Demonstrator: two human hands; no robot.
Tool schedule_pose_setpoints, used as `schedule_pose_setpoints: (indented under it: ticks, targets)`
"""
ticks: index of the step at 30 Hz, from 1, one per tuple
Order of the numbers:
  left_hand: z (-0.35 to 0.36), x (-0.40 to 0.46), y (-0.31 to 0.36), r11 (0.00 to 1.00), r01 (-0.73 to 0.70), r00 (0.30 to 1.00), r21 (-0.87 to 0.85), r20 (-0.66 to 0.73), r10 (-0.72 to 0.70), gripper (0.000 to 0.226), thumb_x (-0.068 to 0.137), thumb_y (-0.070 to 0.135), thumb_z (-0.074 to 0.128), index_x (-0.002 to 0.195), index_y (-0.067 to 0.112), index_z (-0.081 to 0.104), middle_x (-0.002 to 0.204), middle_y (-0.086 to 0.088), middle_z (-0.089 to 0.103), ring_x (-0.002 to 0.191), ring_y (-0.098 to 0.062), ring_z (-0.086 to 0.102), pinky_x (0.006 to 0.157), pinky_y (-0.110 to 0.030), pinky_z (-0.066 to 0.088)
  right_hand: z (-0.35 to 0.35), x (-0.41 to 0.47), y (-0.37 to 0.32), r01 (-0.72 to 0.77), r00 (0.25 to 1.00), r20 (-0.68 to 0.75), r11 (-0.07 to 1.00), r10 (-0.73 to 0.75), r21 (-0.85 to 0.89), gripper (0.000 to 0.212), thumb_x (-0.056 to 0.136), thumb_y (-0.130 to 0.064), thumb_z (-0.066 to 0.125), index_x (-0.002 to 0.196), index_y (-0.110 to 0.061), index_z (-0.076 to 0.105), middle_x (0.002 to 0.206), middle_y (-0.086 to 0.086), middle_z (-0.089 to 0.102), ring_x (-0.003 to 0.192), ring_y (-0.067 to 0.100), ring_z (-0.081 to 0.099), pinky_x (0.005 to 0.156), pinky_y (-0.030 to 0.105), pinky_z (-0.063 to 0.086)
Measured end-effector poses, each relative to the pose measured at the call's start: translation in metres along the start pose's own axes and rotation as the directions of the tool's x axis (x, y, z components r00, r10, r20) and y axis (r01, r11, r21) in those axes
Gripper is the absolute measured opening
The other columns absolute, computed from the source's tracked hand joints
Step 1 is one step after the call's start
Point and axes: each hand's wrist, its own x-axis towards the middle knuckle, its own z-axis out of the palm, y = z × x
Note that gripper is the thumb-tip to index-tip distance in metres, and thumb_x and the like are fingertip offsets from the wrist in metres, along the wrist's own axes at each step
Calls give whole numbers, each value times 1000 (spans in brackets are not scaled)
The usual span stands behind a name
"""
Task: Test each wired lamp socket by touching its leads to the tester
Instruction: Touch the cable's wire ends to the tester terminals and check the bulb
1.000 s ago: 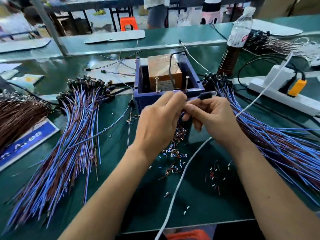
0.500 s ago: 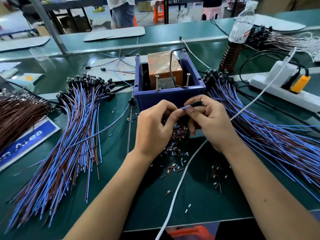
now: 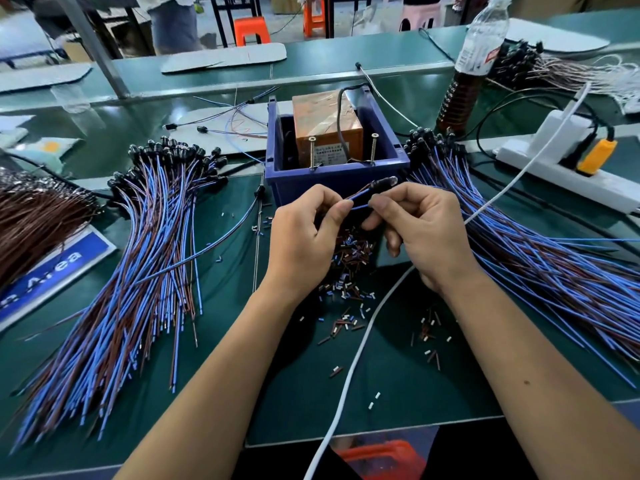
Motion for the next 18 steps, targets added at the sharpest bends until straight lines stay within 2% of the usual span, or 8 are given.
schedule_pose_setpoints:
  ticks: [4, 6, 9, 11, 14, 18]
  targets:
    - [2, -1, 3, 1000, -3, 1000, -21, 2, 3, 21, 102, 23, 64, 82, 15, 61, 63, 6, 53, 58, -6, 44, 57, -33, 39, 0, 0, -1, -14, 1000, -22, 998, 15, 60, 14, 100, -13, 69, 87, -8, 69, 72, 11, 75, 39, 10, 46, 40, 21, 41]
    - [0, -1, 1, 998, 24, 1000, -58, -16, -25, 21, 102, 22, 63, 82, 17, 59, 62, 6, 51, 57, -6, 42, 55, -33, 37, -5, 3, -3, -18, 994, -101, 992, 31, 128, 16, 101, -13, 66, 87, -8, 68, 70, 7, 73, 39, 9, 45, 39, 21, 40]
    - [-3, 2, -3, 987, 67, 995, -147, -63, -77, 20, 101, 20, 64, 82, 15, 60, 63, 2, 52, 57, -15, 44, 55, -36, 39, -14, 5, -3, 2, 982, -187, 990, 25, 143, 12, 100, -10, 67, 89, -9, 69, 72, 7, 73, 41, 11, 44, 40, 21, 39]
    - [-4, 3, -3, 981, 74, 995, -181, -59, -86, 19, 99, 18, 67, 81, 13, 62, 63, 1, 54, 57, -17, 48, 55, -33, 40, -11, 3, -2, 4, 991, -135, 993, 12, 121, 9, 99, -6, 67, 97, -13, 71, 79, 8, 75, 41, 11, 44, 39, 21, 37]
    - [-2, 1, -1, 973, 65, 998, -220, -12, -69, 19, 99, 16, 65, 81, 8, 65, 59, 5, 55, 53, -7, 47, 54, -21, 38, -3, 1, -1, -31, 998, -45, 990, 38, 140, 23, 99, 0, 62, 106, -19, 73, 88, 8, 74, 44, 12, 43, 39, 19, 32]
    - [-2, 0, -3, 954, 93, 995, -285, 49, -82, 27, 101, 21, 59, 78, 9, 65, 54, 12, 47, 51, -6, 38, 52, -23, 31, -3, -1, -3, -62, 998, 23, 989, 59, 134, 20, 100, -3, 64, 110, -16, 75, 88, 8, 74, 47, 13, 45, 40, 20, 32]
